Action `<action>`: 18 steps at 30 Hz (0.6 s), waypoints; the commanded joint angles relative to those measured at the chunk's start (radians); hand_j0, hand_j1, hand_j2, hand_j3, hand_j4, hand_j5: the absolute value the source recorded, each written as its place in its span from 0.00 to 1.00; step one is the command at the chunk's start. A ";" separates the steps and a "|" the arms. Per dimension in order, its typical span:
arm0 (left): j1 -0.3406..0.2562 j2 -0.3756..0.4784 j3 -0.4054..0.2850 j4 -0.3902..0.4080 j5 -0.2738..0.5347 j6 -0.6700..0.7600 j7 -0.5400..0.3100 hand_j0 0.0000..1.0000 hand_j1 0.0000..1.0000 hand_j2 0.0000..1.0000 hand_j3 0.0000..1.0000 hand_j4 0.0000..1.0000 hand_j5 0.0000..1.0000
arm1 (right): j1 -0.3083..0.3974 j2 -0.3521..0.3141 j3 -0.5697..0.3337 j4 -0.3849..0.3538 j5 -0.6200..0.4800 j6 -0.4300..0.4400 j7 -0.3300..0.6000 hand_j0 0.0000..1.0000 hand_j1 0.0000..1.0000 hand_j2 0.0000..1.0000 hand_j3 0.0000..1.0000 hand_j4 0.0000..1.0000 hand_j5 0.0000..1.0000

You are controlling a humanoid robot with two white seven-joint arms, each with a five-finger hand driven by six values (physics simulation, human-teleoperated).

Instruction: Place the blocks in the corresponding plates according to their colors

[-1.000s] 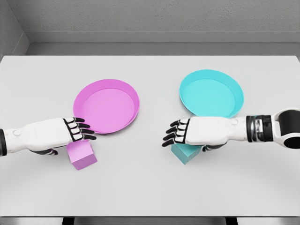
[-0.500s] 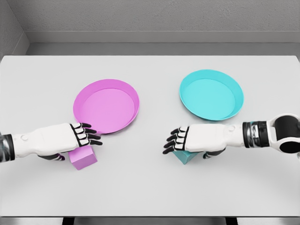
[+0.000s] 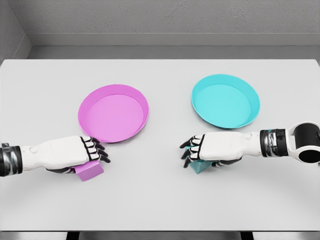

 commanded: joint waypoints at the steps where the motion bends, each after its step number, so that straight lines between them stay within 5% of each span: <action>1: 0.000 -0.001 0.000 -0.001 0.002 0.000 -0.006 0.70 0.70 0.70 0.70 0.70 0.70 | 0.000 -0.001 -0.003 -0.002 0.006 -0.001 0.011 0.52 0.52 0.52 0.52 0.52 0.52; 10: 0.000 0.006 -0.002 0.001 0.029 0.000 -0.003 0.51 0.51 0.51 0.51 0.51 0.51 | -0.002 -0.007 -0.030 -0.006 0.006 -0.003 0.011 0.52 0.52 0.52 0.52 0.52 0.52; 11: 0.000 0.013 -0.002 0.001 0.038 0.000 -0.003 0.43 0.43 0.43 0.43 0.43 0.43 | -0.002 -0.007 -0.032 -0.006 0.006 -0.003 0.011 0.52 0.52 0.52 0.52 0.52 0.52; 18: -0.014 0.071 0.004 0.001 0.083 0.000 0.003 0.40 0.40 0.40 0.40 0.40 0.40 | -0.017 -0.004 -0.032 -0.014 0.004 0.000 0.011 0.49 0.49 0.49 0.49 0.49 0.49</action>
